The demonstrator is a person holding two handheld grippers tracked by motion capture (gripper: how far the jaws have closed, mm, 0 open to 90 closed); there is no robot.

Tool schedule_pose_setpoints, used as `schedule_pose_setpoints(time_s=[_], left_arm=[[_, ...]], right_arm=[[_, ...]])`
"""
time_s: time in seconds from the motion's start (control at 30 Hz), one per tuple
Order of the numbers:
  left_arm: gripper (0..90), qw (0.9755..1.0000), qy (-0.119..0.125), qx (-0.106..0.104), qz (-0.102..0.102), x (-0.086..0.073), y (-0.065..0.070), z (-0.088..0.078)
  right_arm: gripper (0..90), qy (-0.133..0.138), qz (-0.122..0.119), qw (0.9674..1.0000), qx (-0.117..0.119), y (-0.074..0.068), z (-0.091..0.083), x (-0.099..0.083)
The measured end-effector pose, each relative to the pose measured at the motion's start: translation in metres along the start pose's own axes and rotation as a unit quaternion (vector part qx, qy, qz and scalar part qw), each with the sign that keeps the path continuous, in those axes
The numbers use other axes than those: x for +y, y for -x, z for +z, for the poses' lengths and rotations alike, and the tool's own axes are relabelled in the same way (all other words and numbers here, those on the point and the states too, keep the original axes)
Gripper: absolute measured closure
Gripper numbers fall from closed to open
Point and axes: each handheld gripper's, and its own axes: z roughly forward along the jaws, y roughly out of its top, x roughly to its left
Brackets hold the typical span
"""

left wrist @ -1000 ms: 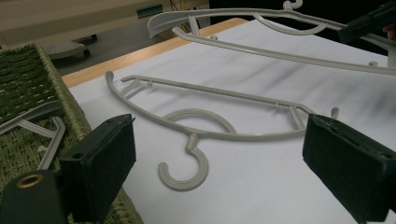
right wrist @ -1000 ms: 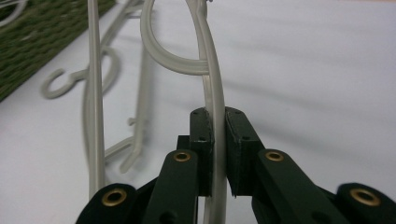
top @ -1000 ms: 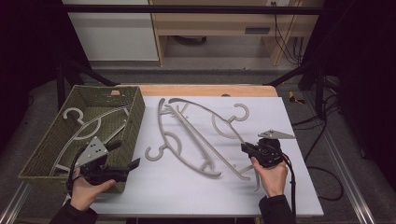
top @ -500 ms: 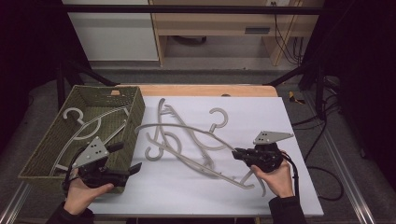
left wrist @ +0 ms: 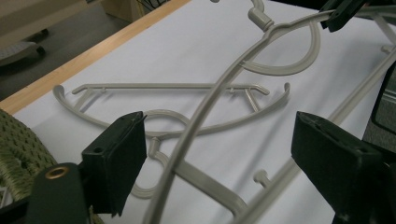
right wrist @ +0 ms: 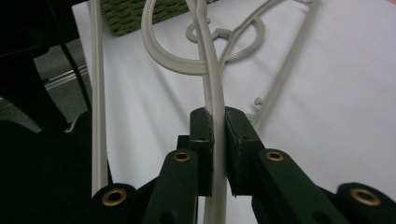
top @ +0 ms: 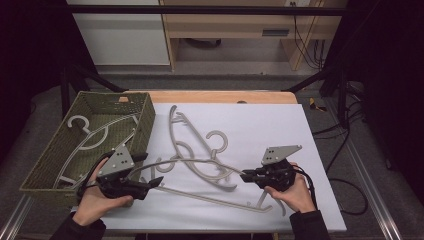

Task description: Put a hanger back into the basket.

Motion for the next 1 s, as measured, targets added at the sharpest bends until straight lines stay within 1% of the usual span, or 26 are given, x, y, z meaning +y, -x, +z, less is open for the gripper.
schedule_pose_setpoints(time_s=[0.07,0.17,0.23,0.27,0.33,0.43,0.5,0.6,0.67,0.73,0.83,0.87,0.9,0.97,1.0], left_arm=[[22.1,0.9999,-0.014,-0.002,0.006,0.003,0.001,0.006],[28.0,0.9993,-0.027,-0.016,0.021,0.008,0.005,0.016],[32.1,0.9986,-0.038,-0.018,0.033,0.010,0.008,0.022],[34.9,0.9977,-0.048,-0.019,0.044,0.010,0.009,0.024],[38.9,0.9963,-0.064,-0.019,0.054,0.011,0.011,0.030],[47.8,0.9941,-0.080,-0.027,0.069,0.009,0.012,0.037],[52.8,0.9923,-0.091,-0.031,0.078,0.007,0.013,0.040],[57.7,0.9904,-0.104,-0.030,0.086,0.005,0.014,0.045],[62.3,0.9894,-0.111,-0.032,0.088,0.004,0.014,0.047],[66.6,0.9881,-0.118,-0.037,0.092,0.003,0.014,0.049],[73.5,0.9868,-0.124,-0.038,0.097,0.001,0.016,0.051],[74.0,0.9861,-0.127,-0.039,0.100,0.001,0.016,0.051],[74.6,0.9849,-0.132,-0.039,0.105,0.001,0.017,0.051],[75.5,0.9839,-0.134,-0.040,0.112,0.000,0.019,0.052],[75.8,0.9835,-0.135,-0.042,0.113,-0.001,0.019,0.052]], right_arm=[[82.7,-0.003,-0.005,1.0000,0.006,-0.003,0.001,0.002],[82.7,-0.006,-0.015,0.9998,0.013,-0.006,0.003,0.004],[82.7,-0.009,-0.018,0.9996,0.019,-0.008,0.004,0.005],[82.7,-0.011,-0.021,0.9995,0.020,-0.009,0.005,0.005],[82.7,-0.016,-0.023,0.9993,0.025,-0.011,0.007,0.006],[82.7,-0.018,-0.028,0.9991,0.025,-0.012,0.009,0.006],[82.7,-0.021,-0.028,0.9989,0.030,-0.013,0.010,0.006],[82.7,-0.022,-0.033,0.9986,0.035,-0.014,0.011,0.006],[82.7,-0.023,-0.031,0.9986,0.036,-0.015,0.012,0.006],[82.7,-0.027,-0.038,0.9983,0.037,-0.016,0.013,0.006],[82.7,-0.029,-0.034,0.9983,0.036,-0.016,0.014,0.006],[82.7,-0.032,-0.036,0.9982,0.035,-0.016,0.015,0.006],[82.6,-0.031,-0.038,0.9980,0.040,-0.016,0.015,0.006],[82.6,-0.033,-0.042,0.9978,0.041,-0.015,0.016,0.005],[82.6,-0.033,-0.039,0.9979,0.041,-0.015,0.016,0.005]])
